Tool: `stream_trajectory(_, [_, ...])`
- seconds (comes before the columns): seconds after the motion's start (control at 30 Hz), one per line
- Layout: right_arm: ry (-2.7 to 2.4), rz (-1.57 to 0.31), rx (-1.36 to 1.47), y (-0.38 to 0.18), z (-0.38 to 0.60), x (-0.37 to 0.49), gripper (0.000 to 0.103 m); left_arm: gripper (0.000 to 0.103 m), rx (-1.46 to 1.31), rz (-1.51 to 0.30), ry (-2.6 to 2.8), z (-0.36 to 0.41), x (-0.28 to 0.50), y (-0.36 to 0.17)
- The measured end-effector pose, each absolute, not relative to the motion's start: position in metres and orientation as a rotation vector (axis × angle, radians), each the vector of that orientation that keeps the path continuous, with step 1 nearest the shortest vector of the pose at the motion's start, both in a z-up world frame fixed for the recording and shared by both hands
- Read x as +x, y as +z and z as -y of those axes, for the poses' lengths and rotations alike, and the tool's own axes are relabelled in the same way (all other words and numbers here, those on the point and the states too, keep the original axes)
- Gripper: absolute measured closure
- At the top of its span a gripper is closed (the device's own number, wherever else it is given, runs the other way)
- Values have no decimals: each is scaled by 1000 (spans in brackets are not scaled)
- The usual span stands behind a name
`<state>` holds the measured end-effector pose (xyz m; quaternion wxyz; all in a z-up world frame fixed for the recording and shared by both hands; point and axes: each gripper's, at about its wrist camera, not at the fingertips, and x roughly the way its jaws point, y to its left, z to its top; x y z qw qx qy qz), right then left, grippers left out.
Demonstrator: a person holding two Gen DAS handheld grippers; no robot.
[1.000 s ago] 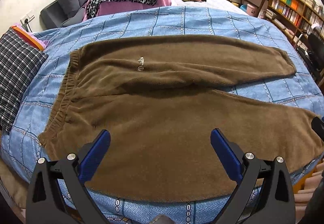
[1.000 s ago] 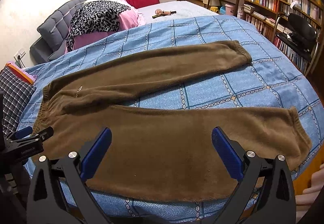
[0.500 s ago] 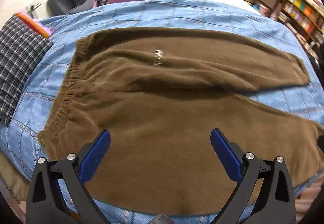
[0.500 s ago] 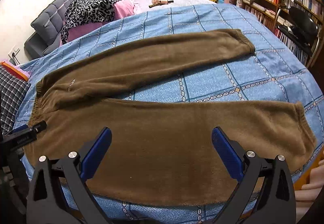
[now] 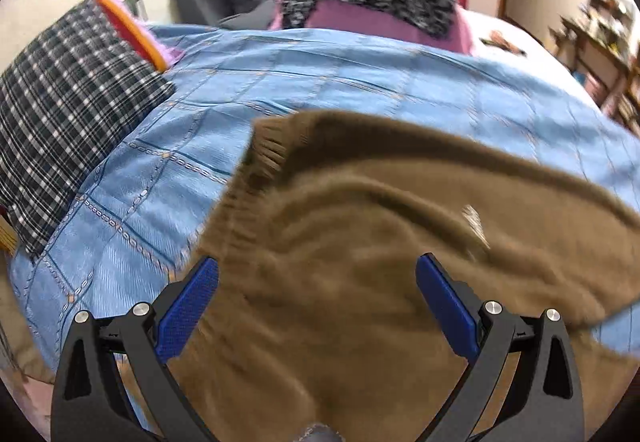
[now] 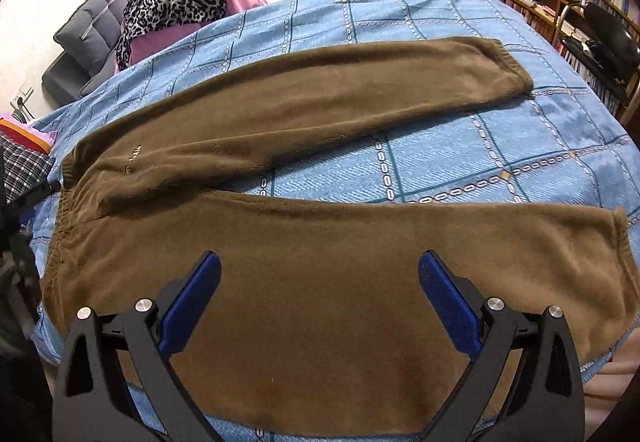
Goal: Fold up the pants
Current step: 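Lower the left tool onto the pants edge and close it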
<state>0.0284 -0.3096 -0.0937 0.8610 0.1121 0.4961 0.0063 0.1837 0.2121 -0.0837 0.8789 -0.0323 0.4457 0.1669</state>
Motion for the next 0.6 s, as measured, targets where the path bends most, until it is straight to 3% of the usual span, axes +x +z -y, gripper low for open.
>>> stream_trajectory(0.6, [24, -1120, 231, -123, 303, 66, 3, 5, -95, -970, 370, -315, 311, -138])
